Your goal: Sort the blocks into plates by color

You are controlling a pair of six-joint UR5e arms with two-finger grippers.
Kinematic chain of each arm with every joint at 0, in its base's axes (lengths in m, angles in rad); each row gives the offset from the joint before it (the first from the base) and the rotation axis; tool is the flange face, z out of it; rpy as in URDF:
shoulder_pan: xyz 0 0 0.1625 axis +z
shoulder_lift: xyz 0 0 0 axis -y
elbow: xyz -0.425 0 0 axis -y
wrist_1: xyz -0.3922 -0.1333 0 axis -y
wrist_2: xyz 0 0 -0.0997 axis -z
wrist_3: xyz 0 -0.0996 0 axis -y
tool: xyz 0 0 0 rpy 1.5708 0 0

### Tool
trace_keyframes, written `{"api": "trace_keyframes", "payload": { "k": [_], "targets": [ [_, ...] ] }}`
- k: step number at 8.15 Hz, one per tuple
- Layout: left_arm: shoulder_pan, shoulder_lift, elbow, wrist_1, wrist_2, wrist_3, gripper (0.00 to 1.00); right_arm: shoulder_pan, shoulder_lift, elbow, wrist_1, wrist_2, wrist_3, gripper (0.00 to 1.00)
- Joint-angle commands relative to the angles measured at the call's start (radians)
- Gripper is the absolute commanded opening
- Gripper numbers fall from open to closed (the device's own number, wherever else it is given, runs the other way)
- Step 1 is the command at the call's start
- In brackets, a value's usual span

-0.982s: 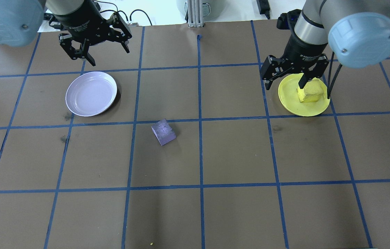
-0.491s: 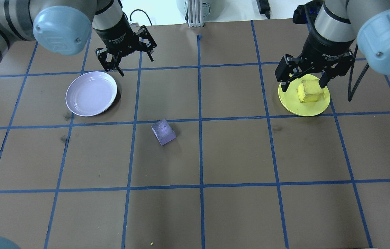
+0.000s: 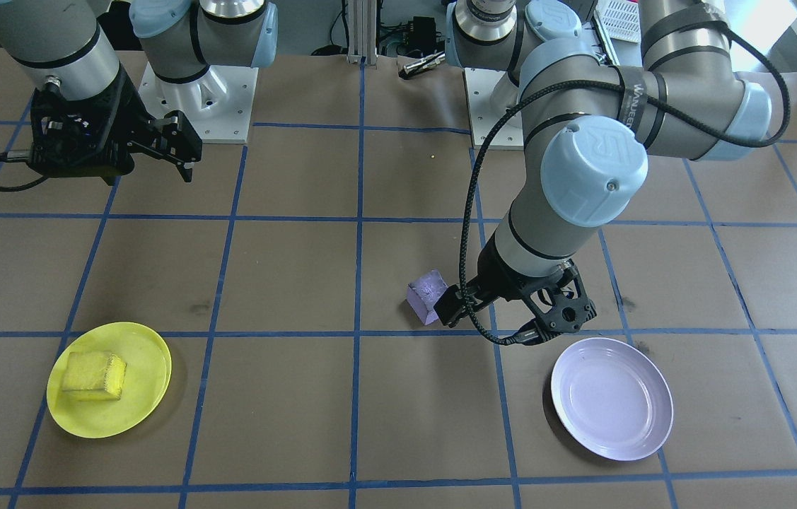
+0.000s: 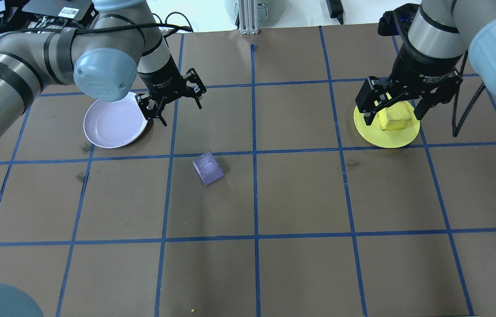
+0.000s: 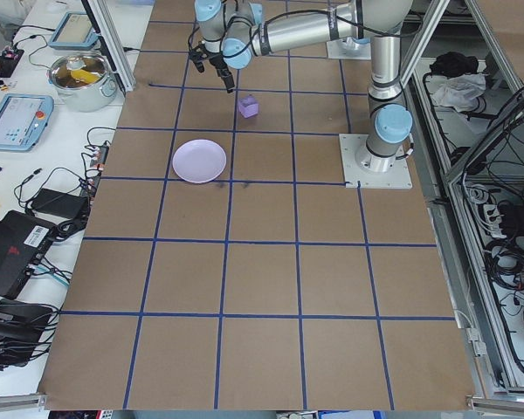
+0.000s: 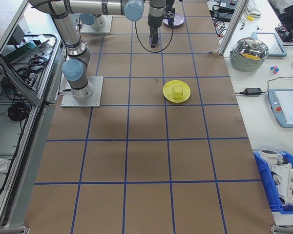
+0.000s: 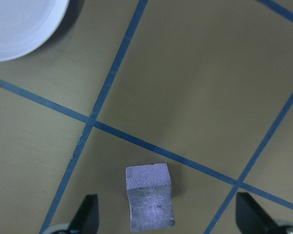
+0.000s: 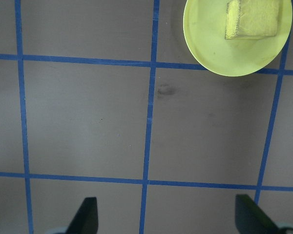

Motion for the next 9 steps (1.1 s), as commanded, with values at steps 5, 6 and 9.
{"api": "trace_keyframes", "payload": {
  "k": [5, 6, 9],
  "targets": [
    [-0.007, -0.056, -0.105, 0.086, -0.002, -0.012, 1.0, 0.001, -0.005, -0.001, -0.015, -0.008, 0.009, 1.0],
    [-0.01, -0.067, -0.124, 0.084, -0.002, -0.017, 1.0, 0.001, -0.008, 0.001, -0.021, -0.011, 0.015, 1.0],
    [-0.018, -0.062, -0.174, 0.089, -0.007, -0.009, 1.0, 0.001, -0.025, -0.002, -0.02, 0.0, 0.018, 1.0]
  ]
}}
